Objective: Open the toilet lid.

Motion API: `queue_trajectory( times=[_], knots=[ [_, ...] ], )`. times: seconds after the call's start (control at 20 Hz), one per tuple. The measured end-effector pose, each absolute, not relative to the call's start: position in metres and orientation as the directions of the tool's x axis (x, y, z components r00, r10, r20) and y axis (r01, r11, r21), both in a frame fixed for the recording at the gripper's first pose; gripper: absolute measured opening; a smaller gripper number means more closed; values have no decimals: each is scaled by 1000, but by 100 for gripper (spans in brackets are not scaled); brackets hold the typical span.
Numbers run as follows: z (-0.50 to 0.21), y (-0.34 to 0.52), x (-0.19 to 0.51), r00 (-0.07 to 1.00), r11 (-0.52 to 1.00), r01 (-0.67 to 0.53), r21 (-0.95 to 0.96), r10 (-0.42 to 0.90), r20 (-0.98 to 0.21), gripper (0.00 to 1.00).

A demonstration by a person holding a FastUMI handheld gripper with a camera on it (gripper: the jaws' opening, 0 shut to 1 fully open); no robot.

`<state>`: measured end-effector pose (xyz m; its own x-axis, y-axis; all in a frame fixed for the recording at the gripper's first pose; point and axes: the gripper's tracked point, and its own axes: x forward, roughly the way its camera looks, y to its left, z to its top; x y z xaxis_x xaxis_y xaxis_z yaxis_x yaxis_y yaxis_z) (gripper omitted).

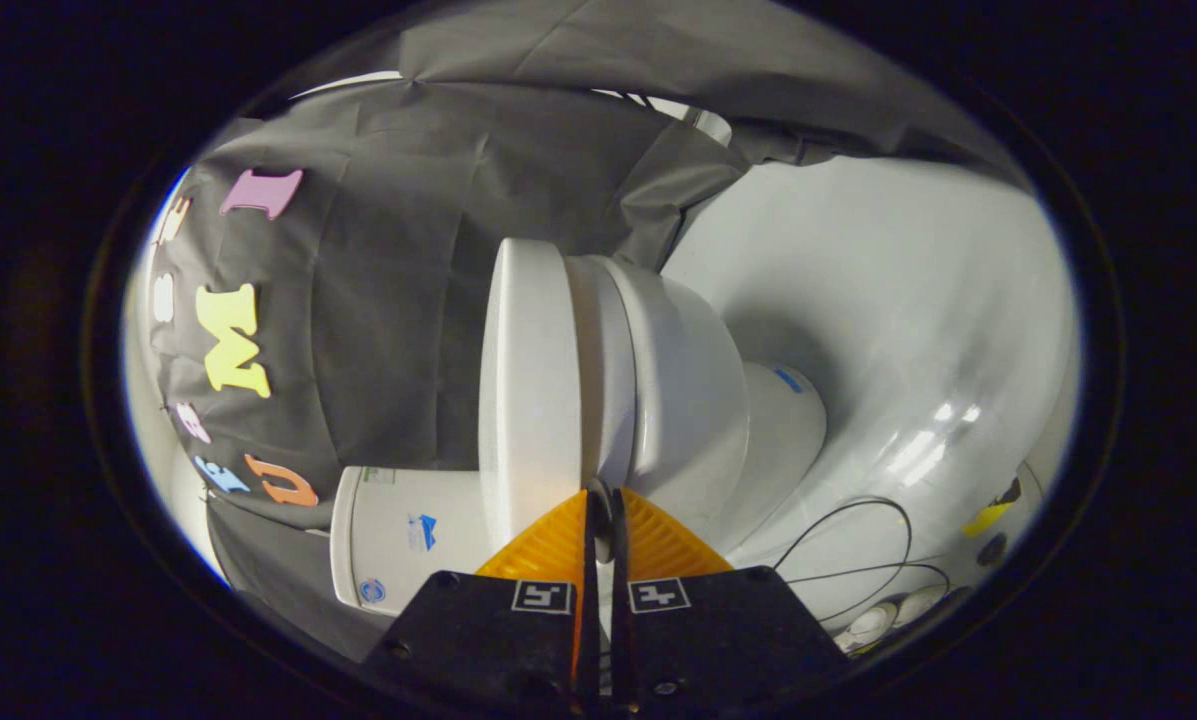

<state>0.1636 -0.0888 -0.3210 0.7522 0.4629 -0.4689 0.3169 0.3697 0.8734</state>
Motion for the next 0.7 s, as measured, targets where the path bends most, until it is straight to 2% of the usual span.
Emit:
queue_trajectory(
  times=[0.3,0.7],
  knots=[
    [-317,-90,165,758,399,323,858,434,-487,4],
    [-287,-84,164,788,391,266,881,438,-432,4]
  ],
)
